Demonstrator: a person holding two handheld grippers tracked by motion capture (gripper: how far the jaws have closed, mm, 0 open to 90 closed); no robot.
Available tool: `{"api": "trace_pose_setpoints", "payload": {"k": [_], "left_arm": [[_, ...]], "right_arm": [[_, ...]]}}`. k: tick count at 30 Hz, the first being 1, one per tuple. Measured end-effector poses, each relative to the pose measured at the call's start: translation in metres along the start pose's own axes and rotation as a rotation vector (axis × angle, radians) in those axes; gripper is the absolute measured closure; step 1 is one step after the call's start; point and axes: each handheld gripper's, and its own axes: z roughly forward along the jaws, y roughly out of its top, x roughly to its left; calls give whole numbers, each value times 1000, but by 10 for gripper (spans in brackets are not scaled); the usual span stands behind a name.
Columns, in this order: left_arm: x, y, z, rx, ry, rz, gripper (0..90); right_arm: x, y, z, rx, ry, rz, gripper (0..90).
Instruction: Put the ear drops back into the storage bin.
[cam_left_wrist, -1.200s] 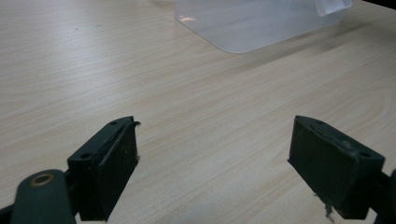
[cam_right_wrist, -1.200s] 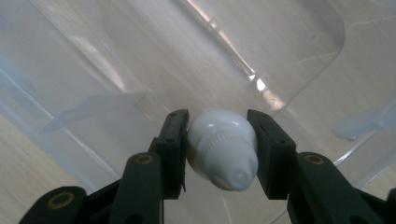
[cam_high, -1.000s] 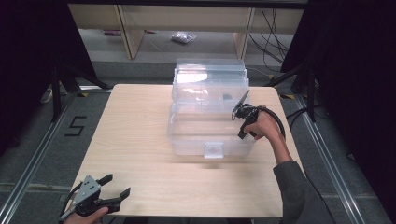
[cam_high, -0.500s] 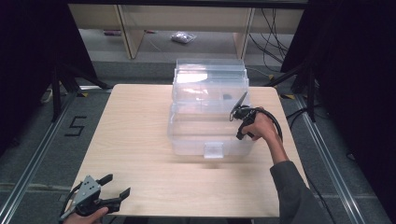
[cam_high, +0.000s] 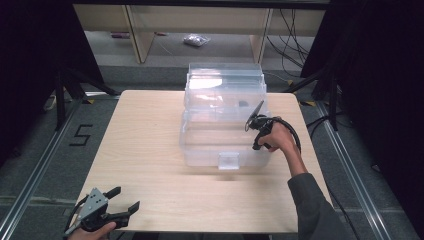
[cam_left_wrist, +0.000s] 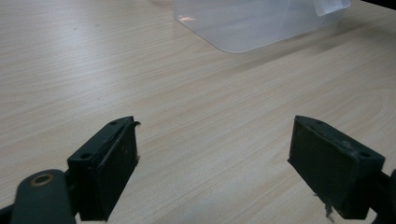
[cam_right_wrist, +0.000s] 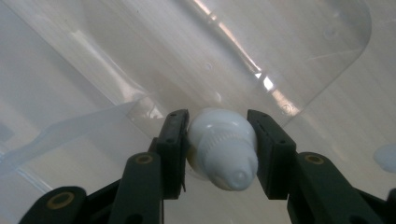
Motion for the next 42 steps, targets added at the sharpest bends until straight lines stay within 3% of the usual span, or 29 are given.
{"api": "trace_pose_setpoints", "payload": {"k": [2,5,8,11,16,17,18,19,21,23,29,30,33,35,39,40,42], "left_arm": [[-1,0,1,-10,-3,-10,148],[0,0,0,-4,-1,-3,148],[-1,0,1,-10,-3,-9,148],[-1,0,1,-18,-3,-10,148],[-1,0,1,-11,-3,-9,148],[-1,0,1,-12,-3,-9,148],[-1,-1,1,-22,-5,-8,148],[0,0,0,-2,-2,-1,148],[0,0,0,-5,-1,-4,148],[0,0,0,-6,-1,-3,148],[0,0,0,-6,-2,-3,148],[0,0,0,-5,-2,-2,148],[0,0,0,-6,-3,-3,148],[0,0,0,-9,-8,-3,148],[0,0,1,-11,-8,-4,148],[0,0,0,-4,0,-3,148],[0,0,0,-2,0,-3,148]], "right_arm": [[2,0,0,8,4,29,601],[0,1,2,8,-4,10,601],[3,2,2,22,-1,31,601],[-2,2,4,14,-7,-11,601],[-1,4,4,24,-4,37,600],[0,4,3,31,14,45,600],[-4,4,5,20,-2,3,600],[-3,4,6,19,7,21,599],[0,5,3,40,9,52,596],[-2,5,4,32,16,39,594],[-1,4,-4,9,3,20,512],[1,5,-10,16,7,42,502],[1,5,-17,-13,1,37,486],[2,5,-20,-6,8,59,468],[0,4,-24,-28,-6,49,431],[2,4,-28,-29,-10,72,420],[1,3,-29,-42,6,57,412]]}}
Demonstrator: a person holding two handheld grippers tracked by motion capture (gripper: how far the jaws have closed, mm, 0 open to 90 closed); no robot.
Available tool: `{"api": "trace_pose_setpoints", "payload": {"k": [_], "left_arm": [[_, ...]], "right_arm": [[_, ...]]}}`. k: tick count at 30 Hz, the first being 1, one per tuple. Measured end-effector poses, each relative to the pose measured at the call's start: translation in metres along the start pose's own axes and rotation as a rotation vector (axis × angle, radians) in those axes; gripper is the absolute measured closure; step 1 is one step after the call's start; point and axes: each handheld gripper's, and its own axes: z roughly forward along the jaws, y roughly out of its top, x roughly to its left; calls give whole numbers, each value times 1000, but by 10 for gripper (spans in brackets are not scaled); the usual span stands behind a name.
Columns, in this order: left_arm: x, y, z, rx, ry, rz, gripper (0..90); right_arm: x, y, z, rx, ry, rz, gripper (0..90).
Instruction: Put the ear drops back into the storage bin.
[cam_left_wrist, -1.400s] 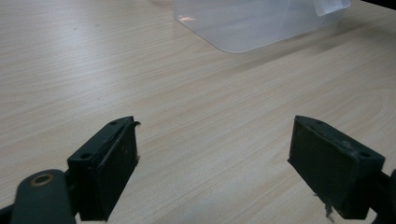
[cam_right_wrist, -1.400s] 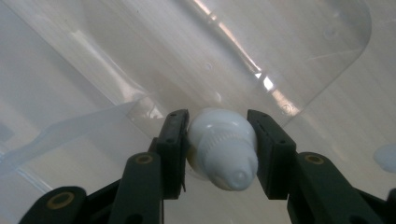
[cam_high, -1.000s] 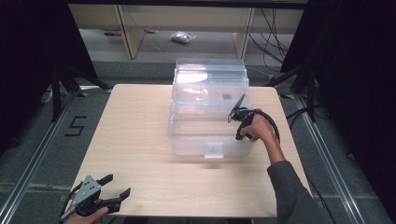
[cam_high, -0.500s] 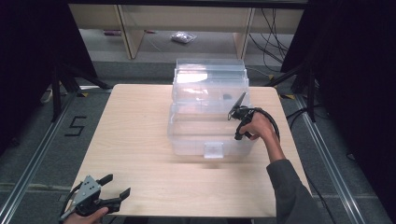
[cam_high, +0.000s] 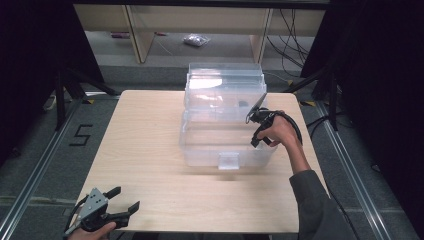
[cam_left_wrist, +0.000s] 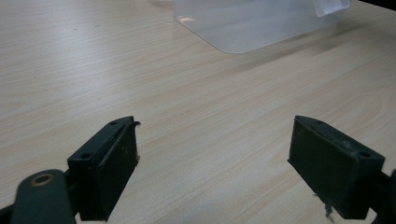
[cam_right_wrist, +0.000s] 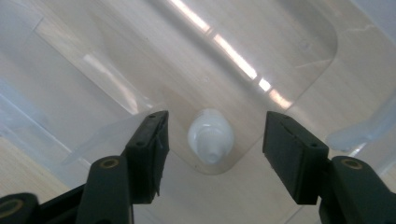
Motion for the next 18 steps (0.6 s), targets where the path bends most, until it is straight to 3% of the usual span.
{"api": "trace_pose_setpoints", "payload": {"k": [1,2,7,18], "left_arm": [[0,0,1,-10,-5,-7,148],[-1,0,1,-14,-3,-7,148],[-1,-1,1,-16,-2,-8,148],[0,0,0,-3,2,2,148]], "right_arm": [[2,0,-2,2,-7,18,407],[-1,-1,-3,-18,-3,-17,396],[0,-4,-14,-58,-10,3,367],[8,-12,-31,-131,-15,-27,327]]}}
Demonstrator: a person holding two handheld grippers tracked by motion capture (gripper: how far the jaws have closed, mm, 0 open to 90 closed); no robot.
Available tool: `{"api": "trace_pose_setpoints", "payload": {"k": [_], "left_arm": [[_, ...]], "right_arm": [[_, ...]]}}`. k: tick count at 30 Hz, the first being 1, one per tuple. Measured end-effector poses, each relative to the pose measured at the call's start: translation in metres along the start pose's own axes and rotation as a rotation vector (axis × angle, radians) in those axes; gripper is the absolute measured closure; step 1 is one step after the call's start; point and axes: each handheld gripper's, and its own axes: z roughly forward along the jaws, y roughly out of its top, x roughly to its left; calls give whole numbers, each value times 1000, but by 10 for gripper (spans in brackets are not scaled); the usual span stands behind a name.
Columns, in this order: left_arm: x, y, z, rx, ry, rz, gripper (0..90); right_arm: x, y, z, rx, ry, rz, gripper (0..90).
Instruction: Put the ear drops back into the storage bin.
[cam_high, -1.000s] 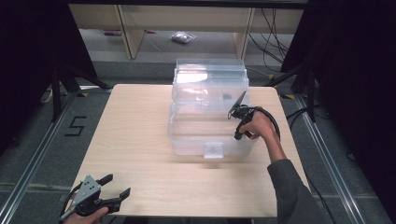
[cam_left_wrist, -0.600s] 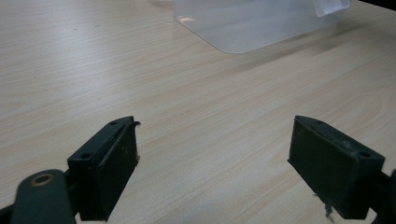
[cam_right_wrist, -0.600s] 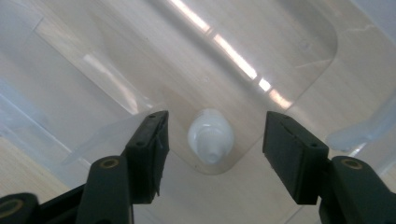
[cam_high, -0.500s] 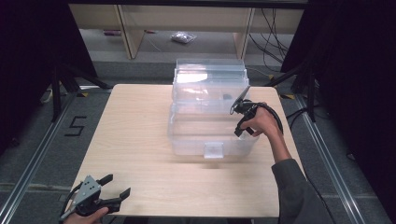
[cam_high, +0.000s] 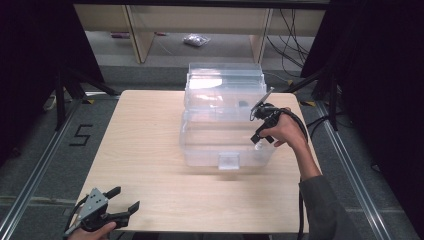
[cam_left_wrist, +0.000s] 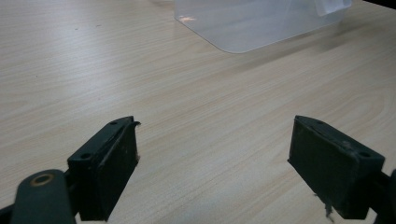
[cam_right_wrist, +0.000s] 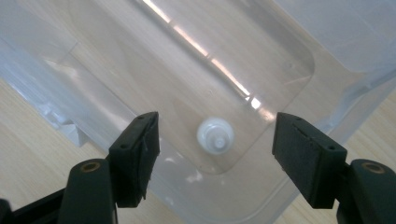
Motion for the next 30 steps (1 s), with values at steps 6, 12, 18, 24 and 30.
{"api": "trace_pose_setpoints", "payload": {"k": [6,12,18,24,30], "left_arm": [[0,-1,1,-14,-1,0,148],[0,0,0,-8,1,-1,148],[0,0,0,1,-1,0,148],[1,0,0,1,1,-3,148],[0,0,0,2,-2,1,148]], "right_arm": [[5,-5,-7,-28,-10,-3,300],[7,-12,-17,-76,-22,21,249],[9,-20,-22,-108,-8,22,241],[12,-26,-27,-136,14,27,233],[17,-33,-32,-168,3,35,228]]}}
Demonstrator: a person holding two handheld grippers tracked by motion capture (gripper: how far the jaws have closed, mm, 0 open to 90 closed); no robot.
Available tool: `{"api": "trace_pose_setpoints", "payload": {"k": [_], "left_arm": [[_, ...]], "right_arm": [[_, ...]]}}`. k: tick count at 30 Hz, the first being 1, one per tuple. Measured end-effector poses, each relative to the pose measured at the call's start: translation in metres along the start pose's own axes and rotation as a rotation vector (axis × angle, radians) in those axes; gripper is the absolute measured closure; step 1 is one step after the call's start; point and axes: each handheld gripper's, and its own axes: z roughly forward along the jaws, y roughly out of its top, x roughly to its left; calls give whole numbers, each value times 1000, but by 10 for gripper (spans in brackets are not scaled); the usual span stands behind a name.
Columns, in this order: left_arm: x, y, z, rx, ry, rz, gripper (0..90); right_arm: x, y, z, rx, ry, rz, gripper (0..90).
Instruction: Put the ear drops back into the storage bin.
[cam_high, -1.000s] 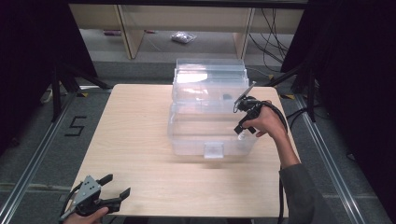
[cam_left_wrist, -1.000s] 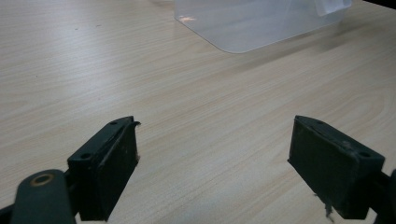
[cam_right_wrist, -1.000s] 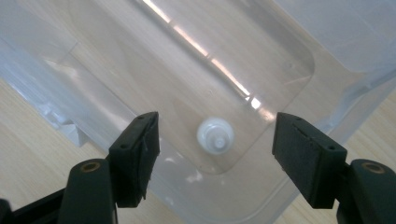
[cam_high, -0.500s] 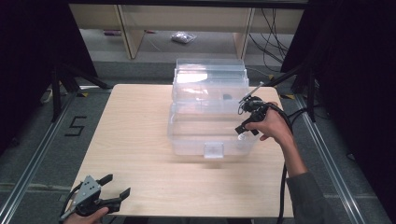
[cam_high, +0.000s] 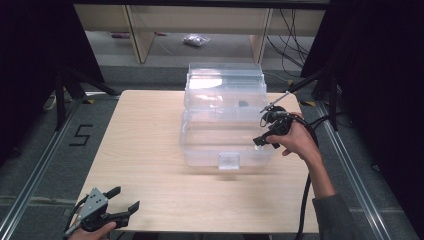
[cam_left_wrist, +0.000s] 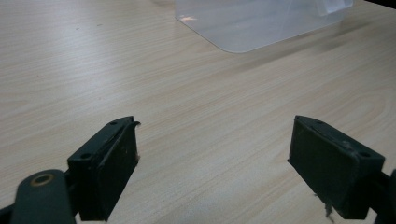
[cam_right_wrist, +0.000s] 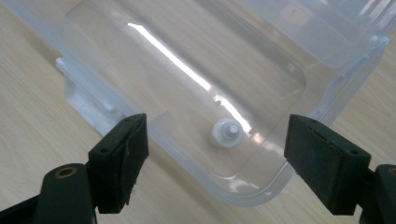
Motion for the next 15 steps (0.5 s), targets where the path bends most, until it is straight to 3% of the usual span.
{"api": "trace_pose_setpoints", "payload": {"k": [8,14,15], "left_arm": [[0,0,0,-3,-2,-2,148],[0,0,0,-3,-3,-1,148],[-1,0,1,-10,-4,-8,148]], "right_arm": [[5,-8,-3,-42,7,-21,221],[9,-13,-4,-51,19,-6,221],[8,-14,-4,-56,13,-23,220]]}}
